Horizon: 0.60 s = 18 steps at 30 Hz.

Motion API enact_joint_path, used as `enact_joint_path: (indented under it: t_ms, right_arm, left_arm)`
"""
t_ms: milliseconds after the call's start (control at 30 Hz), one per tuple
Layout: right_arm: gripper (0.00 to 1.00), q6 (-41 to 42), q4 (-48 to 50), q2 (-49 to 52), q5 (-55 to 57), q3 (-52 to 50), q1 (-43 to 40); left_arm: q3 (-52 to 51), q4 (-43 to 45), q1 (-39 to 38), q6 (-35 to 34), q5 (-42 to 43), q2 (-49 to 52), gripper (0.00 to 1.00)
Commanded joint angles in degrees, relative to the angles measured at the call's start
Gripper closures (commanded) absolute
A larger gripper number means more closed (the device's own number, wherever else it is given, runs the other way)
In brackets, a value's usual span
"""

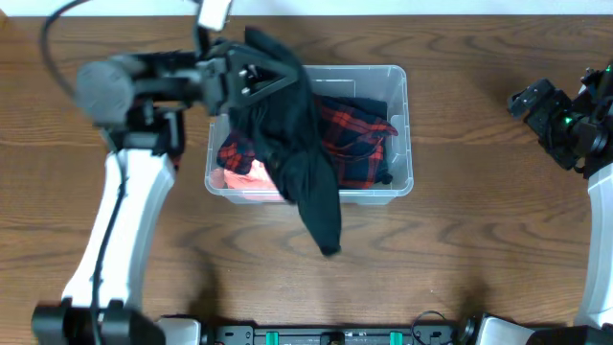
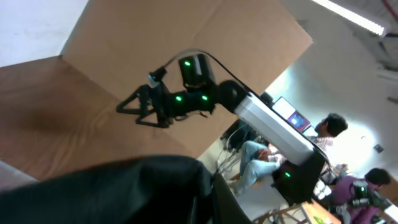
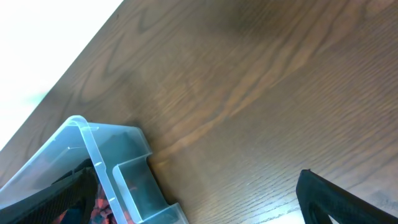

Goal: Pack container
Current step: 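Carry the black garment over the bin and lower it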

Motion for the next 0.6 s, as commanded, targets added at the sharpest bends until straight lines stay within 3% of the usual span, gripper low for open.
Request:
enact_joint_path:
  t_ms: [0, 200, 300, 567]
  right_arm:
    - [0.01, 0.02, -0.07, 0.26, 0.37, 0.04, -0.52]
    - [0.01, 0.02, -0.07, 0.26, 0.37, 0.04, -0.52]
    - [0.01, 0.02, -0.07, 0.26, 0.37, 0.04, -0.55]
    - [0.01, 0.02, -0.09, 0.26, 0.37, 0.04, -0.52]
  left_arm:
    - [3.19, 0.76, -2.49, 6.16, -9.05, 2.38, 0.94]
    - [8.87, 0.74, -6.62, 7.91, -14.58, 6.16, 0.94]
    - [10.82, -1.55, -8.37, 12.28, -16.31, 6.49, 0.94]
    - [10.86, -21.79, -10.49, 34.1, -17.46, 8.2, 0.94]
